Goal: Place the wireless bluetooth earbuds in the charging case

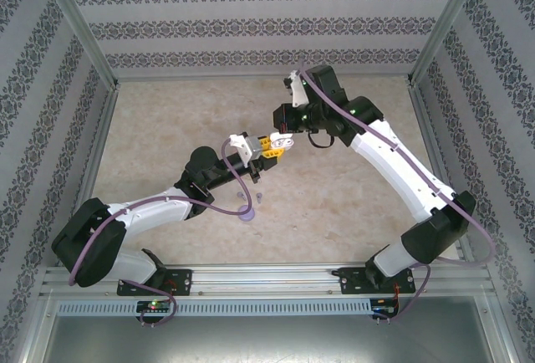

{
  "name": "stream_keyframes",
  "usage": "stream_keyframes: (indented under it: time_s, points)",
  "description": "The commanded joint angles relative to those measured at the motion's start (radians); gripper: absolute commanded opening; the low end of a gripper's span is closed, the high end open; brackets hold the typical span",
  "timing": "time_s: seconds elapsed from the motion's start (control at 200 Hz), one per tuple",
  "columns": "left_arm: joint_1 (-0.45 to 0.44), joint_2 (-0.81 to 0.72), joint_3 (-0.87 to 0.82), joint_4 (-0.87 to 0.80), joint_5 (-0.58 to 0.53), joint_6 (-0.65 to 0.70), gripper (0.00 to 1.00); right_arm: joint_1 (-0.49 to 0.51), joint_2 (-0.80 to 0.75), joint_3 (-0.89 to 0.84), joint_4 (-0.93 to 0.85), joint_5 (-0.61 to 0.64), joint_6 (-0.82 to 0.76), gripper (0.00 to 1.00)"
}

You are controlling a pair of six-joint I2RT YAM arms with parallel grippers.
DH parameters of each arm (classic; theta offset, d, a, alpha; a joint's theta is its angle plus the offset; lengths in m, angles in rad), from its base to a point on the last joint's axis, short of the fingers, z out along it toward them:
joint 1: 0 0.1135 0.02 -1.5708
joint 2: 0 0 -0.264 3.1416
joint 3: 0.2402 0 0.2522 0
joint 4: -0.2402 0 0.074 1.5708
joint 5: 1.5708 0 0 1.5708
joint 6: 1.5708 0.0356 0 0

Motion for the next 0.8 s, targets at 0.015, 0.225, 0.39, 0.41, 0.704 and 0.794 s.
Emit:
stream_keyframes:
  time_s: [0.015, 0.225, 0.39, 0.41, 0.704, 0.794]
  points:
    - [-0.010, -0.008, 0.014, 0.010, -0.018, 0.028, 0.00, 0.035, -0.091, -0.084, -0.094, -0.050, -0.027, 0.00]
    - [-0.008, 0.007, 0.026, 0.012, -0.049, 0.005, 0.00, -0.013, -0.360, -0.324, -0.007, 0.051, 0.086, 0.00]
    - [-0.008, 0.036, 0.071, -0.096, -0.086, -0.051, 0.00, -0.141, -0.558, -0.492, 0.136, 0.193, 0.238, 0.03]
    - [-0.008, 0.043, 0.085, -0.121, -0.088, -0.061, 0.00, -0.152, -0.573, -0.510, 0.146, 0.206, 0.247, 0.05]
    - [-0.008, 0.280, 0.388, -0.584, -0.113, -0.290, 0.00, -0.186, -0.647, -0.727, 0.177, 0.371, 0.310, 0.24]
    - [-0.010, 0.407, 0.559, -0.768, -0.112, -0.396, 0.00, -0.189, -0.648, -0.765, 0.182, 0.388, 0.323, 0.27]
